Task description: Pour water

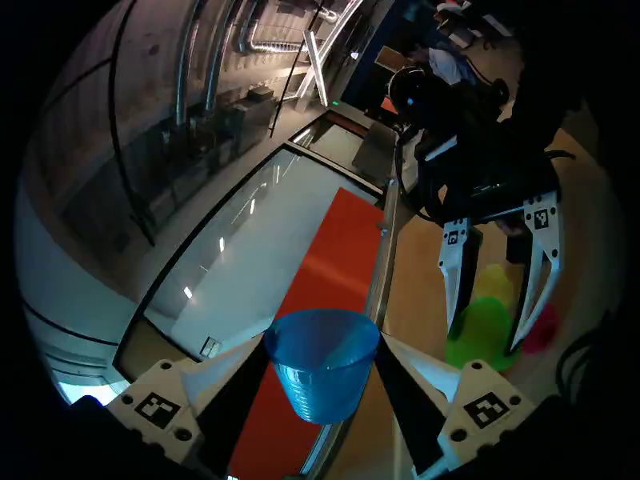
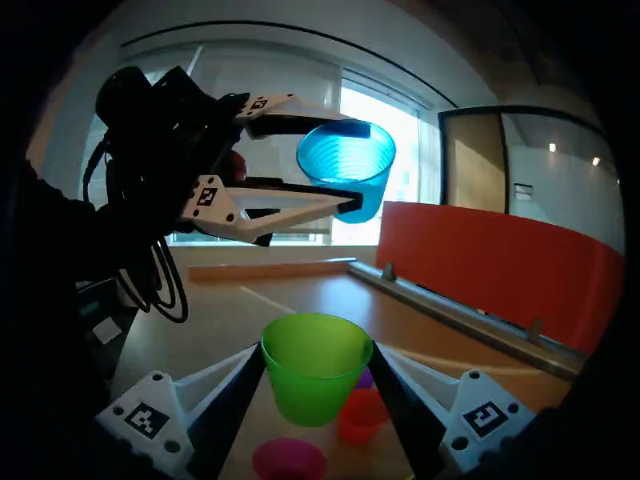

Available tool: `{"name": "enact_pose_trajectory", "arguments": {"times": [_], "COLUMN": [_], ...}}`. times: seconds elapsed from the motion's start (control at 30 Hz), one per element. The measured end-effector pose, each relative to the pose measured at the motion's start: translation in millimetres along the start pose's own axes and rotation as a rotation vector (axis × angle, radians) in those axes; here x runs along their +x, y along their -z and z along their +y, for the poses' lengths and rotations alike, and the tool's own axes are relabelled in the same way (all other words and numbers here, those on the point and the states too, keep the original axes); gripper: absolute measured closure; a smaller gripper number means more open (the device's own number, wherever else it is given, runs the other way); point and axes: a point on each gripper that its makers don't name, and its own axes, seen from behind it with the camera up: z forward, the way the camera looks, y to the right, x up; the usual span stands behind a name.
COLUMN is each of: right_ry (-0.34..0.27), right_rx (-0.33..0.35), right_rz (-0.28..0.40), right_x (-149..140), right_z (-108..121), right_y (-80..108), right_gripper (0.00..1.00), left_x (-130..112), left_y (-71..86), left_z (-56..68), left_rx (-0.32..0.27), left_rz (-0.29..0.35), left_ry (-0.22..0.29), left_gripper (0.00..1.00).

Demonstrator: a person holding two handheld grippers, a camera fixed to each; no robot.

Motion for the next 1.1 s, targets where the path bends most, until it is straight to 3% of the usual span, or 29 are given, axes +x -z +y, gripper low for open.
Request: {"name": "enact_pose_trajectory", "arguments": {"times": [0.6, 1.1], "right_ry": [0.000, 0.003], "right_rx": [-0.001, -0.001], "right_rz": [0.003, 0.003], "right_x": [0.1, 1.7], "right_z": [-0.1, -0.2], "right_y": [1.5, 0.3], "right_gripper": [0.08, 0.08], "left_x": [2.0, 3.9], "left_y": [-2.6, -1.7], "left_z": [0.5, -2.8], "left_rx": [0.013, 0.017], "left_rz": [0.008, 0.019], "left_ry": [-0.080, -0.106], "left_gripper": [0.13, 0.13]}}
